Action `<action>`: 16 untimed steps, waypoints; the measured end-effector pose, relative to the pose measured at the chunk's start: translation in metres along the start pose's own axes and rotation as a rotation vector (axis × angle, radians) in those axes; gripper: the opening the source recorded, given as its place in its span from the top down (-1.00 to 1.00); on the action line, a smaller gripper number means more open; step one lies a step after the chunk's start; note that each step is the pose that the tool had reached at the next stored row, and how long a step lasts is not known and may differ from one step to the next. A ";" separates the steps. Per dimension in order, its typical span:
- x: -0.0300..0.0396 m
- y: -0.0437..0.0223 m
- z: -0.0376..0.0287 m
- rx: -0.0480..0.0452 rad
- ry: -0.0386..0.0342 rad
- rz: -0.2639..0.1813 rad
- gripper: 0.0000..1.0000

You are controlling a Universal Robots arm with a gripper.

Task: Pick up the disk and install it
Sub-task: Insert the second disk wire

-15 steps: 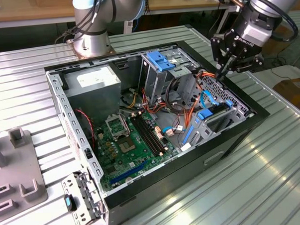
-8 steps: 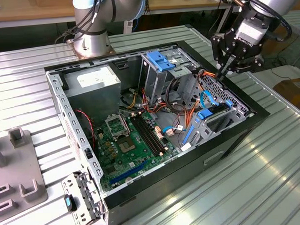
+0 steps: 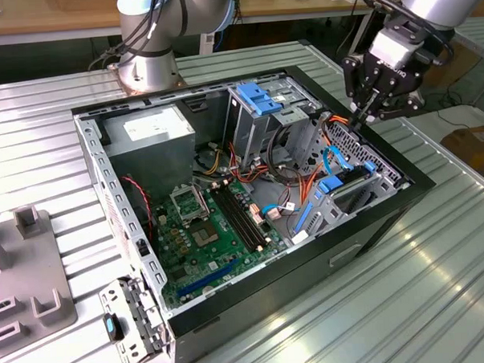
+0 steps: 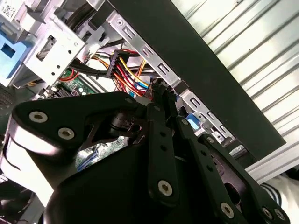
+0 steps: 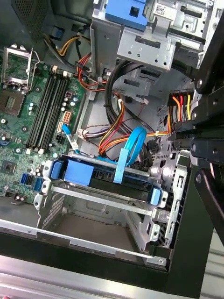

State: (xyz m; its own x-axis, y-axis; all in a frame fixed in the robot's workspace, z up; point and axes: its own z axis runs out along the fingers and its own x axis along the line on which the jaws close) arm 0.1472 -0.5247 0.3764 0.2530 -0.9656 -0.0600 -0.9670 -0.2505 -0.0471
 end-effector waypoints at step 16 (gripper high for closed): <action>-0.0012 0.0103 0.0030 0.0032 0.0167 0.102 0.66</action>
State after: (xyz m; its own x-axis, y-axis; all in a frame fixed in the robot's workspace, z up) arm 0.1370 -0.5259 0.3729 0.1524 -0.9871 -0.0481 -0.9876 -0.1503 -0.0447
